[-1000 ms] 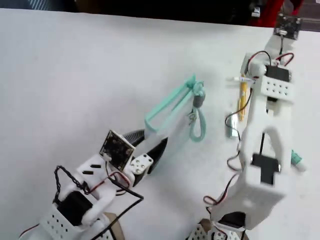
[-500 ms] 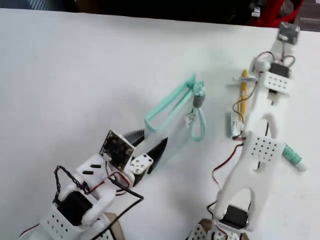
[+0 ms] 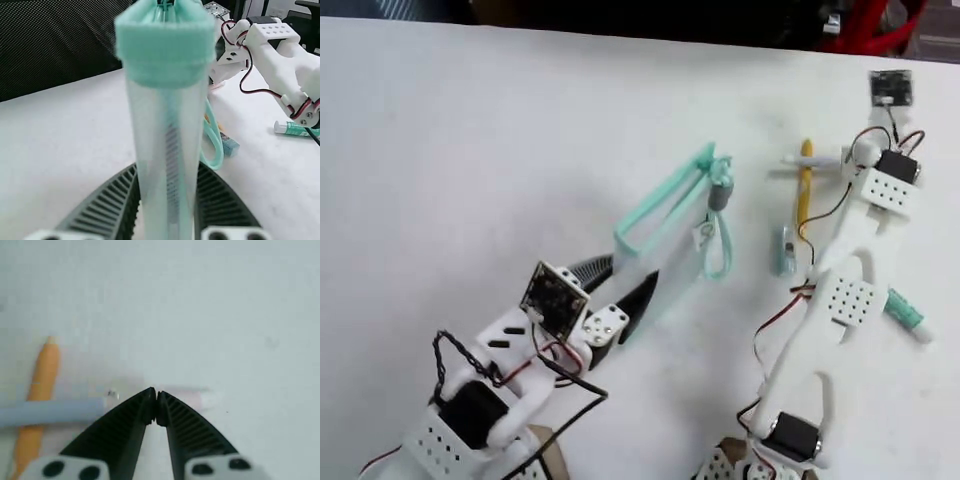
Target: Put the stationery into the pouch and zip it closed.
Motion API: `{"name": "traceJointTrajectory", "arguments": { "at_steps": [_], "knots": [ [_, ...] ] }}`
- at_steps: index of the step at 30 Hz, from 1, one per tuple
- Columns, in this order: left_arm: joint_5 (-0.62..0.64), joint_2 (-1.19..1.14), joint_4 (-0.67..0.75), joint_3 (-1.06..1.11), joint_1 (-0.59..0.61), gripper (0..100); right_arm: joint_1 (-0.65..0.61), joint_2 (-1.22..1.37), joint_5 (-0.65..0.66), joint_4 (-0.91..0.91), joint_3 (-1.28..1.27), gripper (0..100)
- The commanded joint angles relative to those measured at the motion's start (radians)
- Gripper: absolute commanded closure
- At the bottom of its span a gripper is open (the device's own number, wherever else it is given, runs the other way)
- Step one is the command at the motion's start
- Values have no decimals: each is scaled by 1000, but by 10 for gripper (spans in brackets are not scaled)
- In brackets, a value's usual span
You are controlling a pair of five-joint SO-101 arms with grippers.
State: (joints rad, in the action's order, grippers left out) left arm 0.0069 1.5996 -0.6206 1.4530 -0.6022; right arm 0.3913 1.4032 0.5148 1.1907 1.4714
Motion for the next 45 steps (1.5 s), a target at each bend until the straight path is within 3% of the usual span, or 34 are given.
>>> {"name": "traceJointTrajectory", "arguments": {
  "at_steps": [1,8,9,11,13,17,22,26,30,37,45],
  "knots": [
    [-11,10,25,-6,10,865,-31,-28,107,196,3,981],
    [-11,10,25,-6,10,865,-48,-101,489,545,3,981],
    [-11,10,25,-6,10,865,-39,-124,489,535,6,981],
    [-11,10,25,-6,10,865,-16,-185,402,518,52,981],
    [-11,10,25,-6,10,865,-12,-229,235,444,118,981],
    [-11,10,25,-6,10,865,-21,-205,-107,153,160,981],
    [-11,10,25,-6,12,865,-62,1,-160,-259,161,981],
    [-11,10,25,-6,12,865,-82,160,-44,-404,161,981],
    [-11,10,23,-6,12,865,-76,240,80,-372,172,981],
    [-11,10,26,-6,12,865,-7,157,307,-22,173,981],
    [-11,10,26,-6,12,865,8,50,801,533,173,981]
  ]
}}
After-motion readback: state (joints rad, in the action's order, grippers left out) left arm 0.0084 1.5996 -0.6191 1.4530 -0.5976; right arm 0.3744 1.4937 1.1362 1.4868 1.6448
